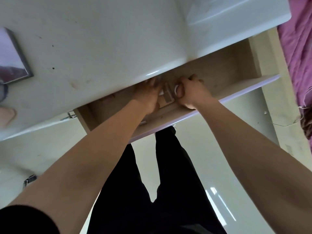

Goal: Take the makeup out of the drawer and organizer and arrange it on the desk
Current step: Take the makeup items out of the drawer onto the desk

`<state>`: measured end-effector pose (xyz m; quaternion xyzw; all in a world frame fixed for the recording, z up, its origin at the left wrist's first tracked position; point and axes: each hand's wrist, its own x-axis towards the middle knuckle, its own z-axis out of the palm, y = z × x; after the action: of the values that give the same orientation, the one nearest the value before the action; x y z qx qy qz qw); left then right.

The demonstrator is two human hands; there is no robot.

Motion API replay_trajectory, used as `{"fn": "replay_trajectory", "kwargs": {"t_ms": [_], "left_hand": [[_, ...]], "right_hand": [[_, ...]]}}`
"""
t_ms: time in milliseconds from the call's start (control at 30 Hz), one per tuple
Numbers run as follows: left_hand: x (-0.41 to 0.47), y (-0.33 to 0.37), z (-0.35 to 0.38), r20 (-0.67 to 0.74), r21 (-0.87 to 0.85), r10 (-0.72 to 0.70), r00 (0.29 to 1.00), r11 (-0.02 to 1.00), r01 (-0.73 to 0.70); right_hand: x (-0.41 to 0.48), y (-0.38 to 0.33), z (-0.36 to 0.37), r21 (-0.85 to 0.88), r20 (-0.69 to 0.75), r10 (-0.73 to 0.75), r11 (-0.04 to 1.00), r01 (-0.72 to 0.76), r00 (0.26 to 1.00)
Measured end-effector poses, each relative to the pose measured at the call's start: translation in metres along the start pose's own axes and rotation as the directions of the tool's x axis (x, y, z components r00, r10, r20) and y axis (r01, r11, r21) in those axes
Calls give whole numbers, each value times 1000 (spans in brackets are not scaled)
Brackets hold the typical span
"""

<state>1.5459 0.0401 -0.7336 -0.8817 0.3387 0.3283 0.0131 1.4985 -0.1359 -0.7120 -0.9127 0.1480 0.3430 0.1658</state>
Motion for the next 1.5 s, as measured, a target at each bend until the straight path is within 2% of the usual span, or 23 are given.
{"fn": "replay_trajectory", "kwargs": {"t_ms": [67, 167, 333, 467, 600, 733, 833, 933, 1000, 1067, 1200, 1300, 1433, 1500], "left_hand": [[-18, 0, 4, 6, 31, -39, 999, 999, 39], [-38, -2, 16, 23, -81, -139, 990, 987, 140], [-36, 0, 25, 98, -289, -253, 962, 918, 271], [-28, 4, 23, 96, -375, -297, 950, 873, 311], [-23, -2, 24, 49, -541, -352, 935, 777, 321], [-33, -18, 23, 99, -640, -344, 934, 696, 325], [-58, -23, 19, 98, -659, -331, 938, 685, 311], [-87, -25, 13, 45, -674, -413, 910, 660, 333], [-106, -26, 9, -24, -685, -468, 883, 651, 327], [-130, -26, 1, -103, -749, -538, 836, 595, 291], [-179, -45, -30, -275, -887, -692, 668, 451, 102], [-206, -91, -62, -352, -894, -771, 530, 444, 52], [-222, -178, -103, -309, -931, -899, 311, 353, 96], [-224, -220, -121, -279, -935, -924, 261, 323, 144]], "right_hand": [[1, -4, 1, -58, -3, 20, 998, -21, 1000], [4, -12, 4, -114, -5, 48, 992, -48, 999], [4, -24, 10, -37, -28, 77, 996, -78, 997], [3, -29, 7, -19, -16, 90, 996, -90, 996], [1, -29, 1, 124, 62, 89, 988, -96, 994], [-5, -29, -4, 287, 131, 98, 949, -133, 987], [-17, -35, -9, 267, 45, 16, 963, -27, 999], [-39, -42, -13, 270, -76, -18, 962, 38, 997], [-58, -48, -13, 333, -162, -3, 941, 58, 987], [-78, -59, -15, 433, -286, 19, 894, 112, 958], [-100, -101, -29, 563, -436, 79, 801, 203, 897], [-94, -146, -45, 559, -425, 2, 787, 261, 905], [-73, -217, -58, 372, -322, -246, 855, 361, 914], [-60, -252, -55, 290, -267, -324, 871, 396, 908]]}}
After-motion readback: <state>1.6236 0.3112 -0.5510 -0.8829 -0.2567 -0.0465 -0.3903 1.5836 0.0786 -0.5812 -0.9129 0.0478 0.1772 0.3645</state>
